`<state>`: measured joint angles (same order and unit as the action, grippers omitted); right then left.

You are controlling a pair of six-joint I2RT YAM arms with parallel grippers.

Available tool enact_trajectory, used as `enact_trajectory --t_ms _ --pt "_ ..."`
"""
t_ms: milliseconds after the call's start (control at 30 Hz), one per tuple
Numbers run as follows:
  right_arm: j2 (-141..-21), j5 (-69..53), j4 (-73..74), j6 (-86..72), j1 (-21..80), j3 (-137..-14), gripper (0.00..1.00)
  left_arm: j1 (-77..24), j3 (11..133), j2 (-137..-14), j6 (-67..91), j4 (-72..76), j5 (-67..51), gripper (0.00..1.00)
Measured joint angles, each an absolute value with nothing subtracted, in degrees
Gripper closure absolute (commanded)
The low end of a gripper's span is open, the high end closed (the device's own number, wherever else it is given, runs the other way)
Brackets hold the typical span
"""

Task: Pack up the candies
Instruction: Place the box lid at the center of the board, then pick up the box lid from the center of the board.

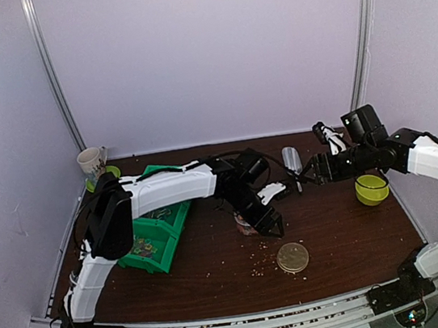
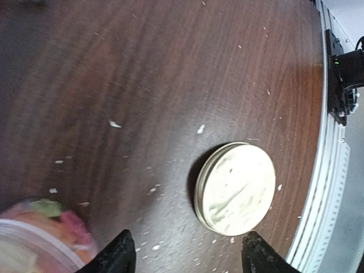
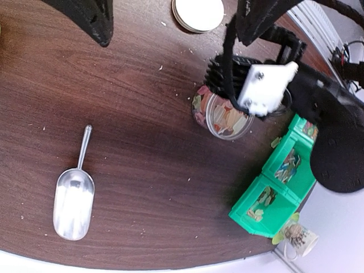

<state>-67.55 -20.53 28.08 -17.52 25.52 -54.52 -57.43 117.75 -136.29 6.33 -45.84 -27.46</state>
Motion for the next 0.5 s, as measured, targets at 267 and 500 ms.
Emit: enact_trajectory --t_ms 267,500 --pt "-65.89 -18.09 31.64 -14.09 32.60 -52.71 0.00 -54.94 112.95 -124.27 5.39 -46.50 -21.19 0.17" --pt "-66.46 -12.82 34.28 -12.08 39.75 -52.23 0.00 -53.74 102.72 -110.28 4.64 -44.69 -16.60 0.07"
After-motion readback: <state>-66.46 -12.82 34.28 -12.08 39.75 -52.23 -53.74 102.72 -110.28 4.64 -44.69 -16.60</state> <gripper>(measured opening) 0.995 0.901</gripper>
